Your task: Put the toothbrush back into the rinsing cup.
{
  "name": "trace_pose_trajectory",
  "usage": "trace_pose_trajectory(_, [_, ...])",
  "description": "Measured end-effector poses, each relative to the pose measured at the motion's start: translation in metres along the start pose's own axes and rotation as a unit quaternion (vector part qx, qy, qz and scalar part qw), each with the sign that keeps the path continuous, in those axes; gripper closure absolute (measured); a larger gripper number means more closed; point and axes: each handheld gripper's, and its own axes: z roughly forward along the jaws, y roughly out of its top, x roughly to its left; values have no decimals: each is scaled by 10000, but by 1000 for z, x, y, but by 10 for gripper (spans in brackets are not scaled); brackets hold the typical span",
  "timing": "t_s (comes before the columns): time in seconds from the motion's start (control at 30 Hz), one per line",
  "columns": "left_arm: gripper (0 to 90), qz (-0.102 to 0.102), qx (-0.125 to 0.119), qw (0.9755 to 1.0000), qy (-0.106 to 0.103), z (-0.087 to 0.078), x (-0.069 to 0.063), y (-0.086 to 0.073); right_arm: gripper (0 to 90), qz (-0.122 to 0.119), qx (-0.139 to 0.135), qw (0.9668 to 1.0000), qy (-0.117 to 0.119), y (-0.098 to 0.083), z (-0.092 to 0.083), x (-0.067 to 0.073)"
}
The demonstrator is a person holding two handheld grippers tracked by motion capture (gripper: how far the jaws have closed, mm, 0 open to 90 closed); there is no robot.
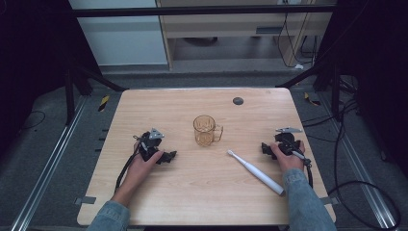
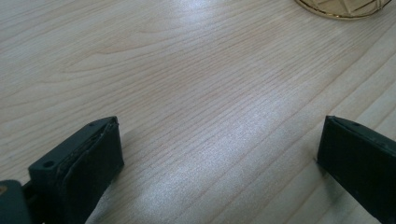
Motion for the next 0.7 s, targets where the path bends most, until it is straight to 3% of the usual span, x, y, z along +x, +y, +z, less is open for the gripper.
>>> trace_pose_trajectory(0.13, [0, -5, -2, 10000, -1, 0, 0, 0, 108, -48, 96, 9999, 114, 1, -9, 0])
trace_pose_trajectory(0.2, [0, -4, -1, 10000, 0, 0, 0, 0, 162, -237, 86, 9992, 309, 2, -24, 4])
trace_pose_trajectory(0.37, [0, -7, -2, 10000, 2, 0, 0, 0, 184, -553, 79, 9969, 553, 3, -47, 14])
trace_pose_trajectory(0.53, [0, -6, -1, 10000, 1, 0, 0, 0, 210, -898, 146, 9920, 879, 2, -70, 30])
trace_pose_trajectory(0.7, [0, -6, -1, 10000, 3, 0, 0, 0, 274, -1176, 286, 9866, 1098, 2, -81, 40])
